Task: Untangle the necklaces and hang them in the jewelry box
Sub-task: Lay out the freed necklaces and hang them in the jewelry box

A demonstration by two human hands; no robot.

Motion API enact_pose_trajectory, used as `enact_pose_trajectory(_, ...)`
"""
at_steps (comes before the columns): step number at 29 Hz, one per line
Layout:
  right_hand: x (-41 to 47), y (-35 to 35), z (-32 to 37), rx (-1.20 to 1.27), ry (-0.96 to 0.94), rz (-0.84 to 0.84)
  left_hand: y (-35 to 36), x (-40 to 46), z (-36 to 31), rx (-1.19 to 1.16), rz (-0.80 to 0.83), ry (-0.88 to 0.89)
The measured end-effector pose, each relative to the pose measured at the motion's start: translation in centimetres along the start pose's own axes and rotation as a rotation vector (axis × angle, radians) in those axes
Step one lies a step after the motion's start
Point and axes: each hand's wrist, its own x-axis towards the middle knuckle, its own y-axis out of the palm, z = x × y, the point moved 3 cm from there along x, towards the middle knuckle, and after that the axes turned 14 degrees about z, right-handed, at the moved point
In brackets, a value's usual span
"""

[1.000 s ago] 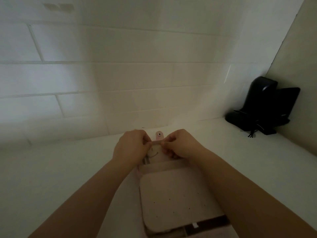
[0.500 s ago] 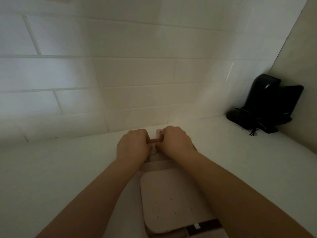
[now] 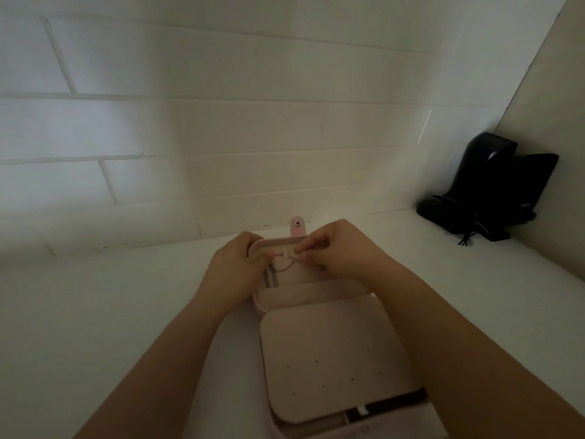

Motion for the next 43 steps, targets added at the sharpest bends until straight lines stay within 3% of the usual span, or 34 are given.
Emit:
enact_pose_trajectory(4,-0.8,-0.1,1.2,0.3,-0.072,0.06,-0.7,-0.4,-1.5,-0.241,-0.026,0.122)
enact_pose_trajectory(8,-1.7,0.2,2.7,0.456,-0.131,0.11,-1.3,-0.9,-3.0,-0.219,-0.053,0.213)
enact_pose_trajectory(14,-2.1,0.0,2.1,0.192,-0.16,-0.066,-1.3,-1.3,-3.7,-0.103,-0.012,0.251)
enact_pose_trajectory(23,-2.5,0.0,0.3,0.012,-0.262,-0.191,-0.8,-1.9,-4.3,0.088,0.04,0.281)
enact_pose_trajectory(26,-2.7,0.3,1.1,-0.106,-0.386,-0.249,-1.0,-1.9,-4.3,0.084,0.049,0.313)
enact_pose_trajectory(28,-2.7,0.9,1.7,-0.171,-0.455,-0.219,-1.1,-1.8,-4.1,-0.004,0.099,0.314)
enact_pose_trajectory(31,-2.8,1.6,2.2,-0.285,-0.403,-0.115,-1.4,-1.6,-3.8,-0.144,0.159,0.3)
enact_pose_trajectory(38,-3.9,1.1,1.0,-0.413,-0.273,-0.002,-1.5,-1.3,-3.6,-0.116,0.11,0.286)
enact_pose_trajectory(43,-3.9,0.1,0.3,-0.357,-0.265,-0.134,-1.3,-1.2,-3.4,-0.126,0.1,0.291)
